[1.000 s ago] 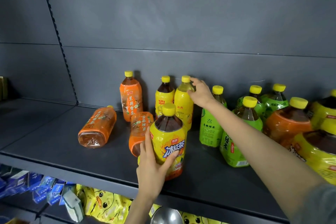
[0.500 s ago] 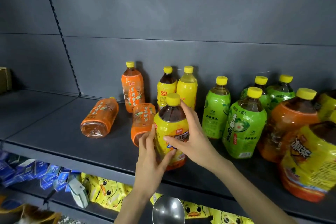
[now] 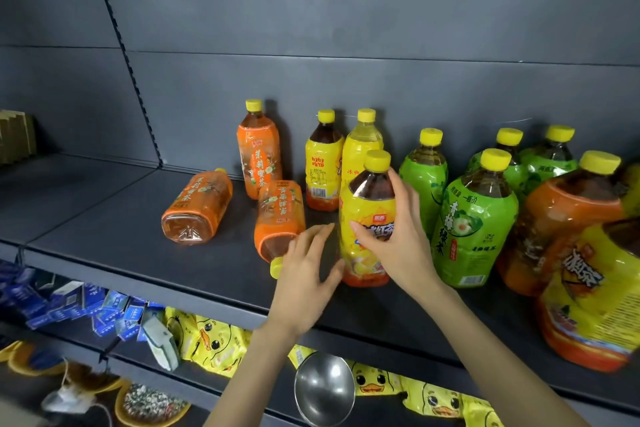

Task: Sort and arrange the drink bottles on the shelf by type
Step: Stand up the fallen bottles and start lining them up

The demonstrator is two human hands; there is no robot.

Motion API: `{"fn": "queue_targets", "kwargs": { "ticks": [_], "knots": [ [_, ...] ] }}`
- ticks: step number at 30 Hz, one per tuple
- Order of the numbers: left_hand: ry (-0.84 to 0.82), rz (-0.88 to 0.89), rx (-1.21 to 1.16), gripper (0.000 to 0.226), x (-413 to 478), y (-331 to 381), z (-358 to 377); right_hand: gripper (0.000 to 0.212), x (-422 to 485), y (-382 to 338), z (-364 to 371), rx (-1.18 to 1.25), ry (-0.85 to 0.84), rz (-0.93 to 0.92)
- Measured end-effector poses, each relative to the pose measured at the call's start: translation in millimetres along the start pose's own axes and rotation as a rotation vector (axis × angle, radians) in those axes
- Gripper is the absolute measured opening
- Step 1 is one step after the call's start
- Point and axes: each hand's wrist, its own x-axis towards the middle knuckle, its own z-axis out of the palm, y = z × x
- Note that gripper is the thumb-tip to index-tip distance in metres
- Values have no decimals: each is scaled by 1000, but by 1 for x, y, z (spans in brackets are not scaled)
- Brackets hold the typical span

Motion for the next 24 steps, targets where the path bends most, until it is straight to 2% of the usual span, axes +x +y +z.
{"fn": "queue_targets", "kwargs": {
  "ticks": [2, 4, 8, 13, 20, 24],
  "knots": [
    [122, 14, 212, 50, -4, -10, 1, 89, 1, 3, -2, -15, 23, 22],
    [207, -51, 285, 50, -10, -21, 1, 89, 2, 6, -2, -37, 36, 47],
    [239, -173, 181, 59, -32, -40, 5, 90, 4, 9, -1, -66, 70, 72],
    [277, -294, -11, 41, -39, -49, 6, 89, 5, 11, 1, -82, 97, 62],
    [294, -265, 46, 47, -27, -51, 6, 88, 6, 13, 2, -91, 115, 56],
    [320, -168, 91, 36, -29, -58, 4, 89, 6, 13, 0, -91, 113, 60]
  ]
}}
